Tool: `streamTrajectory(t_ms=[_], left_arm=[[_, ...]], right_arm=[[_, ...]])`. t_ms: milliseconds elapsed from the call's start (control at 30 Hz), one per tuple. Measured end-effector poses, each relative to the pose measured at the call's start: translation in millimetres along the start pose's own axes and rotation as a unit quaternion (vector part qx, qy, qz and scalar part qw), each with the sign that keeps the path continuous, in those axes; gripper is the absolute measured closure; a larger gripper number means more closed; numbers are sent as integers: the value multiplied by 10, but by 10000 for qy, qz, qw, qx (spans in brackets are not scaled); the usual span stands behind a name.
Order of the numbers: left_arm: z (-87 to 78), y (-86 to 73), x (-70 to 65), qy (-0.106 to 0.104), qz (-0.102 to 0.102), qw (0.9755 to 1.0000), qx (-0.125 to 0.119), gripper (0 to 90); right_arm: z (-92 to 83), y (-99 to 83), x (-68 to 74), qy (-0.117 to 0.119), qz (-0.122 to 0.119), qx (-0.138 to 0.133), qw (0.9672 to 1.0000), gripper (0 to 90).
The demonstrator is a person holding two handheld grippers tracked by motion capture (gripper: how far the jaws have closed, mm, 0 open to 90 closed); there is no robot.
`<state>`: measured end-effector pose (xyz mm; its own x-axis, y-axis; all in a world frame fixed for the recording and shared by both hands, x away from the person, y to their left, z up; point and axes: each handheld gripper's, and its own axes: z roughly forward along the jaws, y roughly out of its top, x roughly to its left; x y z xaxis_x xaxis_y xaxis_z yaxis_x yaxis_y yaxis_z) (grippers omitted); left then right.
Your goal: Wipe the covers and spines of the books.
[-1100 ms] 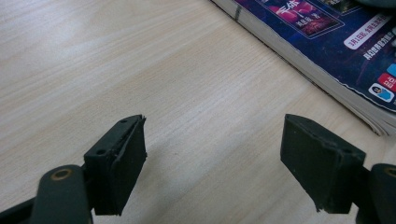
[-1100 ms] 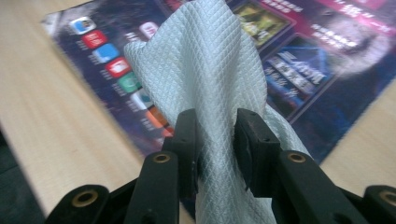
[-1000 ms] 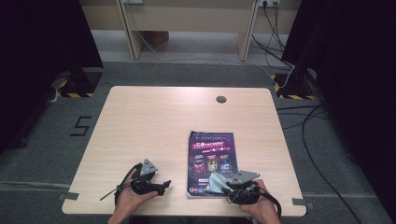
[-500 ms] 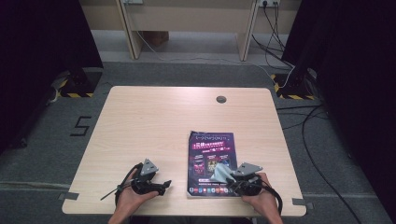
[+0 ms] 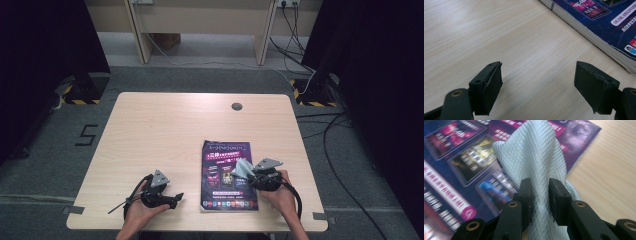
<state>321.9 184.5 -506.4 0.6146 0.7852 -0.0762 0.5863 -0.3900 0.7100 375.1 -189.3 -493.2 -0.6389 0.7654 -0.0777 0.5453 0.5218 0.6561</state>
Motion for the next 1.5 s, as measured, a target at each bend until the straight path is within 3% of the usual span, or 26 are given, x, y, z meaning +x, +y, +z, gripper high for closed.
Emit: streamTrajectory(t_ms=[267,367,500,567,600,700,800,867,1000,1067,1267,1400,1500], left_arm=[[3,-1,1,-4,2,10000,3,216],[7,3,-1,-8,-9,10000,-7,216],[7,4,-5,-8,19,10000,5,216],[6,3,-5,-12,11,10000,-8,216],[6,3,-6,-4,24,10000,2,216],[6,4,-6,-4,15,10000,1,217],[4,2,-6,1,38,10000,13,217],[7,3,-6,-1,21,10000,4,216],[4,1,-7,0,36,10000,7,216],[6,2,-5,-8,13,10000,-5,216],[4,1,-6,-1,21,10000,-2,217],[6,1,-6,-1,29,10000,8,216],[4,0,-6,-4,35,10000,8,217]], right_arm=[[102,110,-142,-104,188,46,9998,729],[103,116,-135,-121,192,58,9997,739],[107,146,-36,-154,-46,98,9998,741],[119,166,49,-62,-134,88,9999,742],[135,194,146,211,-196,73,9996,734],[169,236,264,402,-345,29,9986,734],[220,305,423,542,-613,3,9966,738],[244,347,452,541,-681,43,9962,734],[307,385,350,499,-464,-20,9977,732],[339,413,258,355,-421,-14,9985,731],[418,455,-94,-98,24,-23,9999,731],[449,463,-236,-235,241,-52,9994,732],[450,463,-235,-255,234,-55,9994,737]])
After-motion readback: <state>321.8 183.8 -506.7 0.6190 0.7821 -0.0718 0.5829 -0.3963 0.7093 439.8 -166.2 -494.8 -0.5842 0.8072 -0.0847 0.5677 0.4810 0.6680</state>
